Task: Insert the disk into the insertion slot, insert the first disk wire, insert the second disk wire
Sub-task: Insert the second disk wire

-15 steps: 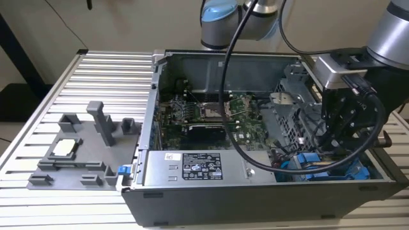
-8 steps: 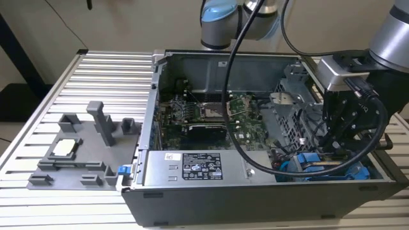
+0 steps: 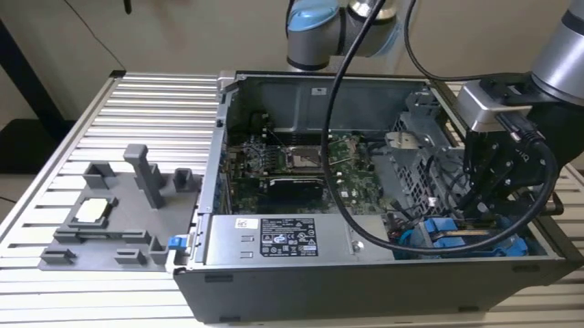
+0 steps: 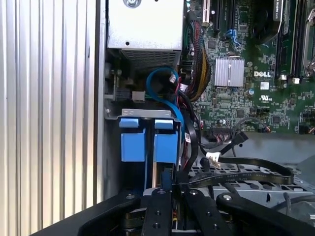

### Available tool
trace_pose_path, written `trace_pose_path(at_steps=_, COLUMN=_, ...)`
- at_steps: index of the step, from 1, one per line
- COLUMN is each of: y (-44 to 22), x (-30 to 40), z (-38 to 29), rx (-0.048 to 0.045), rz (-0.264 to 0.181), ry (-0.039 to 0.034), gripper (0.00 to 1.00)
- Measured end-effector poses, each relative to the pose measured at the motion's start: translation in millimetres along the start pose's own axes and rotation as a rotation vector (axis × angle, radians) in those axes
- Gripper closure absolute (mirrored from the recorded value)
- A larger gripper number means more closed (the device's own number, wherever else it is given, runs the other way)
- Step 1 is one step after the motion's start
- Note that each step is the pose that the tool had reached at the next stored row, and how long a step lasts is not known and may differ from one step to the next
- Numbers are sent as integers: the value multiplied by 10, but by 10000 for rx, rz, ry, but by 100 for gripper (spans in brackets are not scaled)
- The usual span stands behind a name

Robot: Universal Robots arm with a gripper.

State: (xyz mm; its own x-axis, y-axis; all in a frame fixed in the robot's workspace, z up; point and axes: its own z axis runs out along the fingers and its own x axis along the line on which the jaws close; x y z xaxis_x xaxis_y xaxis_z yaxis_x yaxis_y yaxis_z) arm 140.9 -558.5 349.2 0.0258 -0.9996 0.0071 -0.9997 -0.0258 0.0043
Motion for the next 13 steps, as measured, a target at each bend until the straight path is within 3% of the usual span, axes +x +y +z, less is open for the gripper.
trace_pose_path(at_steps=13, y=-66, x=16, z=46, rx=-82, rz=133, ry=-109, gripper=84)
